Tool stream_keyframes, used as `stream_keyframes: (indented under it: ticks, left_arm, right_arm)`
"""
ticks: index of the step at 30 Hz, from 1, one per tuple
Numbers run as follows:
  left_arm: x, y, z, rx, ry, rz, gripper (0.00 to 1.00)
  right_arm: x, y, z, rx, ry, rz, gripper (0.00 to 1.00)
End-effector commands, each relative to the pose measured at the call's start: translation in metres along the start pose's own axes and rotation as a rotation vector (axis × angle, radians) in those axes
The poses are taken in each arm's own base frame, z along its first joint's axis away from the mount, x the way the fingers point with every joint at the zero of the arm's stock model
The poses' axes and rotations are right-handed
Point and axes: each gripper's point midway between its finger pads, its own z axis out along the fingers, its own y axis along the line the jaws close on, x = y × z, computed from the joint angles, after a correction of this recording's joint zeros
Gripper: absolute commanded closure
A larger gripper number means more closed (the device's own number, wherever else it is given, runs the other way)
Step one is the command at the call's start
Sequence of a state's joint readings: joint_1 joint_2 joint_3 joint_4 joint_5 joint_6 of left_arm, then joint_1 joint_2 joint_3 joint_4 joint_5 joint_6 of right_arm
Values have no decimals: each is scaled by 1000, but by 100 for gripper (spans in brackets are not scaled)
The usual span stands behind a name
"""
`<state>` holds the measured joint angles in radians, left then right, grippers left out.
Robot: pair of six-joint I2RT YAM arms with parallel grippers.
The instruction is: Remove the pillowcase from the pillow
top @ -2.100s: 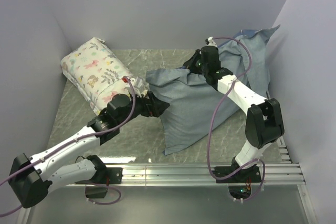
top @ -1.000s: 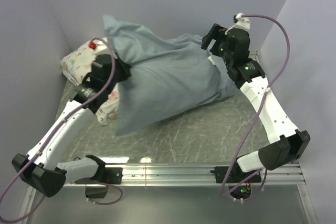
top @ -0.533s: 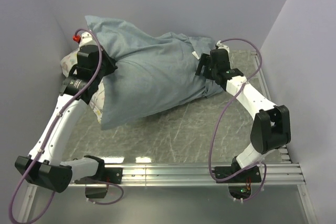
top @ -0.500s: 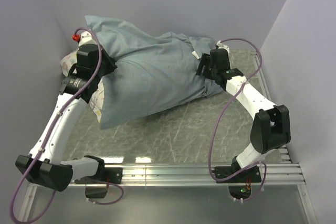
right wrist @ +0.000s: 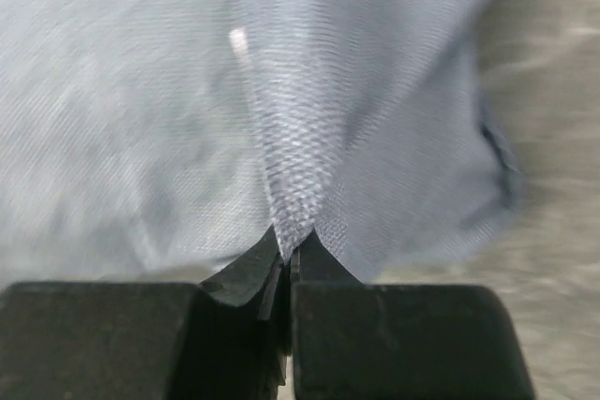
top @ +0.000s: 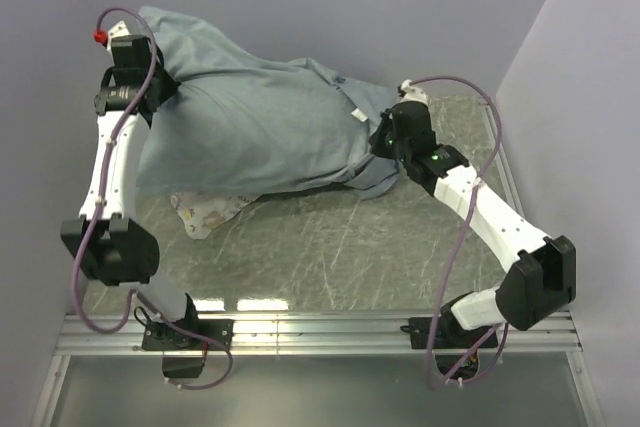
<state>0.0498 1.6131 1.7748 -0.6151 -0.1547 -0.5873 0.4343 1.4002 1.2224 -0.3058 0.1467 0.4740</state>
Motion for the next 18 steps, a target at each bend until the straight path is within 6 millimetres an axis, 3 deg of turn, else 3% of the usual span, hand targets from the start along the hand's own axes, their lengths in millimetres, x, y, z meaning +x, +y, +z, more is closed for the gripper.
stream_keyframes:
  ticks: [1, 2, 3, 4, 5, 6, 9, 13, 14, 16, 17, 18]
  left_arm:
    - [-63, -10, 9, 16, -161, -45, 100]
    - [-61, -9, 16, 10, -149, -41, 99]
    - [-52, -7, 29, 2, -113, -30, 95]
    - [-55, -15, 29, 31, -109, -26, 88]
    - [-52, -17, 31, 39, -97, -22, 77]
    - [-55, -20, 28, 57, -106, -16, 55]
    - [-60, -25, 11, 82, -130, 6, 22]
    - [-79, -30, -28, 84, -194, 65, 13]
    - [-85, -35, -46, 80, -226, 79, 12]
    - [-88, -36, -63, 50, -252, 132, 10]
    - [-74, -59, -76, 92, -244, 167, 10]
    - [-77, -58, -90, 54, -283, 200, 9]
  right_arm:
    - [10, 17, -8, -75, 8, 0, 100]
    - [16, 15, -6, -78, 22, 0, 100]
    - [22, 14, -3, -80, 30, -4, 100]
    - [36, 7, 3, -62, 62, -9, 100]
    - [44, 5, 6, -59, 83, -10, 100]
    - [49, 5, 10, -65, 90, -10, 100]
    - [77, 5, 20, -99, 154, 4, 100]
    - [108, 1, 30, -121, 225, 17, 99]
    - [113, 0, 31, -121, 236, 23, 99]
    - [121, -1, 34, -126, 254, 29, 100]
    - [123, 0, 35, -129, 259, 35, 100]
    - [125, 2, 34, -142, 262, 45, 100]
